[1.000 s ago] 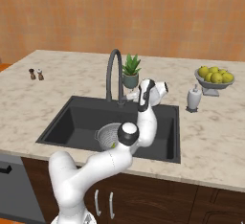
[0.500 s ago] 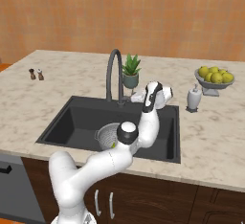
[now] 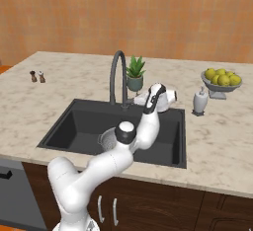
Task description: Put the colander in the sink, put the pear in the colander, and turn on the sink faucet and pour water over the colander.
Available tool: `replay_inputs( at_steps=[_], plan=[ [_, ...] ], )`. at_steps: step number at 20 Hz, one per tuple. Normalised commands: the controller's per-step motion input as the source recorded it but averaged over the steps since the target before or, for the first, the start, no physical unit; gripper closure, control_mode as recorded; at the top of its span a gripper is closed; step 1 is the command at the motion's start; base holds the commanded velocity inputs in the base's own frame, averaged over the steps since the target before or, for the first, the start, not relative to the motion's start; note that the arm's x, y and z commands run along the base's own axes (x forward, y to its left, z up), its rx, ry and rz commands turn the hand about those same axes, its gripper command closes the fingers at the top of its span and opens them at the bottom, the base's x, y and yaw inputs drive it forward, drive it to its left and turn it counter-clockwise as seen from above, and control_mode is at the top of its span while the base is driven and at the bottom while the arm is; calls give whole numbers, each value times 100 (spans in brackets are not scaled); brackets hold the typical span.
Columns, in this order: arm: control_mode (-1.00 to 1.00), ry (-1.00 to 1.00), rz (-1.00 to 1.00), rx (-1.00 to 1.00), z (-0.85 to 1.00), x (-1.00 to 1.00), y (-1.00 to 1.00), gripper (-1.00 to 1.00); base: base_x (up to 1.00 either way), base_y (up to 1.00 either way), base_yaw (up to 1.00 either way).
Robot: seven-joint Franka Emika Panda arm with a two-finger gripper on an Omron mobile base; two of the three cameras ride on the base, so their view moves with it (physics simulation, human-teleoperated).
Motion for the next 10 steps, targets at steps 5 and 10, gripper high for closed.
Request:
replay_inputs(
  at_steps=[5,10],
  plan=[
    [-100,0,-4,0,5,16,-17,-100,0,0,0],
    [-100,1,-12,0,0,47,0,100,0,0,0]
  ],
)
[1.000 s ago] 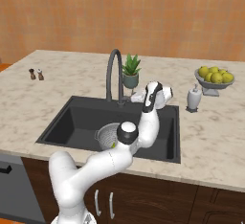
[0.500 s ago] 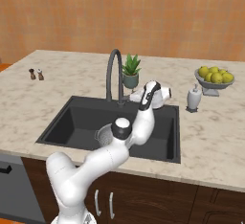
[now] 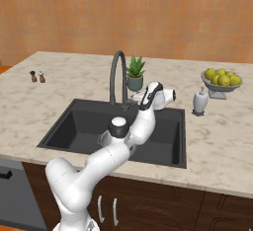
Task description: Put the colander in the sink, put the pear in the colander, and turn on the sink faucet and pour water over the colander.
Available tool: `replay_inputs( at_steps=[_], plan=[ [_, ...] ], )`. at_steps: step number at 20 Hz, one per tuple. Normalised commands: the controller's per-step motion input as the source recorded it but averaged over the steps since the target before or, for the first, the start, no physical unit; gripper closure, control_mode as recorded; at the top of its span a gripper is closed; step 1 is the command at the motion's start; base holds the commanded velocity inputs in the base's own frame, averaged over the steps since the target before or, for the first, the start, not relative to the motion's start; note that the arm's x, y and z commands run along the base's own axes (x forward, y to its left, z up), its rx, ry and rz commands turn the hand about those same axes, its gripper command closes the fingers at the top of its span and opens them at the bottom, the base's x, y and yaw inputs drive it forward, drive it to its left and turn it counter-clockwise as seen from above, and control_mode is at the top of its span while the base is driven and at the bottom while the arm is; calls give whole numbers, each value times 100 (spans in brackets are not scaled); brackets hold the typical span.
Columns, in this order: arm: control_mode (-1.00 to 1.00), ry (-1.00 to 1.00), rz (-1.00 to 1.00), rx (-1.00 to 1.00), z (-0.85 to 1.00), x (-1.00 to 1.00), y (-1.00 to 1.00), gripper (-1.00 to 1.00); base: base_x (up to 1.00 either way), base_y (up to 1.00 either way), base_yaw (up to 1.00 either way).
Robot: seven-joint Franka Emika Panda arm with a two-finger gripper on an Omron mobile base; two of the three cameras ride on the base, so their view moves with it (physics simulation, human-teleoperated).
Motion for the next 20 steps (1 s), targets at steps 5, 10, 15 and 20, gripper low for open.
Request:
replay_inputs(
  at_steps=[5,10,15,20],
  plan=[
    [-100,0,-6,0,0,18,0,100,0,0,0],
    [-100,0,0,0,0,0,0,100,0,0,0],
    [-100,0,-6,0,0,2,0,100,0,0,0],
    [-100,0,-21,-3,0,16,0,100,0,0,0]
  ],
)
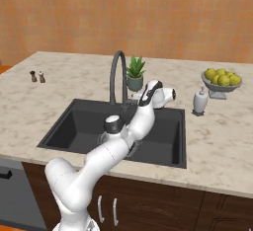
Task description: Put the colander in the sink, put the pear in the colander, and turn on the sink faucet and pour water over the colander.
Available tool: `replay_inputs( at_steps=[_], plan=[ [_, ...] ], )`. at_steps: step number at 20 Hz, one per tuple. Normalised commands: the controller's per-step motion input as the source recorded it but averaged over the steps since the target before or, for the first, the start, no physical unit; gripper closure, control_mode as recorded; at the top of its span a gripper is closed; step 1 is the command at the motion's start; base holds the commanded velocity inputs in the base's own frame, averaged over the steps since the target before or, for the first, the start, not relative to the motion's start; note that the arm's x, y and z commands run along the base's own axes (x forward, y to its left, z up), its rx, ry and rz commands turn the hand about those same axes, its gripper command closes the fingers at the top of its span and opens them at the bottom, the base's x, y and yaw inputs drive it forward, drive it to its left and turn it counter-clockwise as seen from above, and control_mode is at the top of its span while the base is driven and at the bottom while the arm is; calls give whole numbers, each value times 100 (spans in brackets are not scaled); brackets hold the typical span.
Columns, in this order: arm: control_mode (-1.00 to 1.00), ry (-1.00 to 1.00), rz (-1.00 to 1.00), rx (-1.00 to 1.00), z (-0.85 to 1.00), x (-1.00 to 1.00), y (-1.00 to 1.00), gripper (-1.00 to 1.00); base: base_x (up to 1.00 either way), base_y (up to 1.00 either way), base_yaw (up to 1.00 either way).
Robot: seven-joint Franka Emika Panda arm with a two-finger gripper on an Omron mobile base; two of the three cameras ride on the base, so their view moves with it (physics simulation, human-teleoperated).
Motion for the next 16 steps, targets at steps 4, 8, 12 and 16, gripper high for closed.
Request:
replay_inputs(
  at_steps=[4,8,12,16],
  plan=[
    [-100,0,-1,0,0,11,0,100,0,0,0],
    [-100,1,-7,-2,-1,11,0,100,0,0,0],
    [-100,10,-12,-6,-11,25,0,100,0,0,0],
    [-100,12,-12,-11,-31,18,-13,100,0,0,0]
  ],
)
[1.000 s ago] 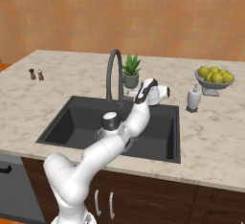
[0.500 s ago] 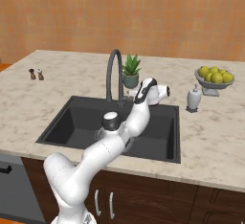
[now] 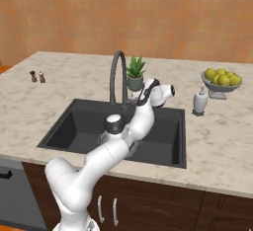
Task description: Put the colander in the sink, put the pear in the colander, and turn on the sink faucet and pour water over the colander.
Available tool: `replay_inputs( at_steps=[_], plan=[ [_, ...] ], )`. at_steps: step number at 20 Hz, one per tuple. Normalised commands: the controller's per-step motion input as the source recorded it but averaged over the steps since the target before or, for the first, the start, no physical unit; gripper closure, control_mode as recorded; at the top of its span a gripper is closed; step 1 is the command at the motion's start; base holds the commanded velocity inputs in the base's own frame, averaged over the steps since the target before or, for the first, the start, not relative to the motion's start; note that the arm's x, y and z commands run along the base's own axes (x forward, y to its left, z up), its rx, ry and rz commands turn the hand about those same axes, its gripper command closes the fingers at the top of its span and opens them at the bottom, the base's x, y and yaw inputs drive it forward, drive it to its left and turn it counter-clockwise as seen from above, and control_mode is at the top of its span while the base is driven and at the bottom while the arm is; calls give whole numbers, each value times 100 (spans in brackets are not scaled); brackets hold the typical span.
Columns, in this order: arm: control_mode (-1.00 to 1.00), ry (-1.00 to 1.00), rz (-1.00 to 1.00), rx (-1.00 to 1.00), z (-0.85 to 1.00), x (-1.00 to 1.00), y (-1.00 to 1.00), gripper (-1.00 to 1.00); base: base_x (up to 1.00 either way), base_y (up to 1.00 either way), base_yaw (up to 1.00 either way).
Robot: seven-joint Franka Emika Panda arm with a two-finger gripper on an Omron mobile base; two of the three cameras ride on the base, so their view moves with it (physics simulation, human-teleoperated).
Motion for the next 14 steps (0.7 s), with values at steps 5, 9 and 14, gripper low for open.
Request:
replay_inputs(
  at_steps=[5,9,14],
  plan=[
    [-100,10,-14,-13,-71,31,-54,100,0,0,0],
    [-100,11,-19,0,-96,39,-100,100,0,0,0],
    [-100,24,-27,0,-100,29,-100,100,0,0,0]
  ],
)
